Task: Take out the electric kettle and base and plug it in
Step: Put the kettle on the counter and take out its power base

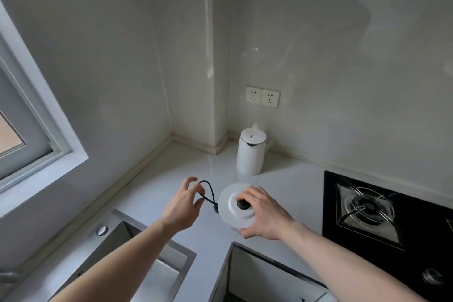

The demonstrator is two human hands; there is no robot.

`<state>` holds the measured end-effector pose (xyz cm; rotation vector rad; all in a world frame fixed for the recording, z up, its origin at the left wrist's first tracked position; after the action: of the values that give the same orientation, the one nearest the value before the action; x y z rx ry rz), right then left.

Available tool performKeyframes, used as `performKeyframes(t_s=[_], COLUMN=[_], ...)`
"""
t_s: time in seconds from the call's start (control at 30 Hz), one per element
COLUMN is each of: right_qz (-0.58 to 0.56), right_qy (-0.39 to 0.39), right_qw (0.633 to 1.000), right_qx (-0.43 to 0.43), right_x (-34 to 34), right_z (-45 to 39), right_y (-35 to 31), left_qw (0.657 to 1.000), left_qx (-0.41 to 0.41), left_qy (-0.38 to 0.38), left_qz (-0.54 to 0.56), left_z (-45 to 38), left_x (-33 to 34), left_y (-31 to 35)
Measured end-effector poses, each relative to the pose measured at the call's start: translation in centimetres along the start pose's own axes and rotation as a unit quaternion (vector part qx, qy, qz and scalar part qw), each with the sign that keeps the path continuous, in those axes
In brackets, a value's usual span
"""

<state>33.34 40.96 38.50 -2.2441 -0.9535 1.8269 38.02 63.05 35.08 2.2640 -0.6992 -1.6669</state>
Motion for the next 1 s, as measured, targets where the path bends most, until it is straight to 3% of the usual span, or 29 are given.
performKeyframes(t_s=[0.43, 0.7, 1.0], right_qz=[0.007, 0.018, 0.050], right_qy=[-0.060, -0.129, -0.194], right_qw=[0.997, 0.991, 0.980], right_qx=[0.040, 0.012, -0.005], right_x=[6.1, 10.5, 15.6], right_z=[-6.7, -13.6, -18.2], right_y=[5.6, 11.6, 15.7], left_qw=[0.996, 0.975, 0.957], left_qx=[-0.003, -0.182, -0.268], left_qy=[0.000, -0.005, 0.022], left_qz=[-0.093, -0.128, -0.111], left_z=[-6.2, -9.3, -10.7], left_x=[3.2, 5.8, 7.8], left_y=[-4.5, -10.5, -12.3])
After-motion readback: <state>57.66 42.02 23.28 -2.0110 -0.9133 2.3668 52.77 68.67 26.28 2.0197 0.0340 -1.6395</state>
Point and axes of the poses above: each hand's wrist, its own z-axis away from the middle knuckle, its own x-axis out of the palm, y = z × x, the point moved 8 cm from there along -z, towards the middle knuckle, and after that the axes turned 14 degrees about y, right-handed, at the moved point
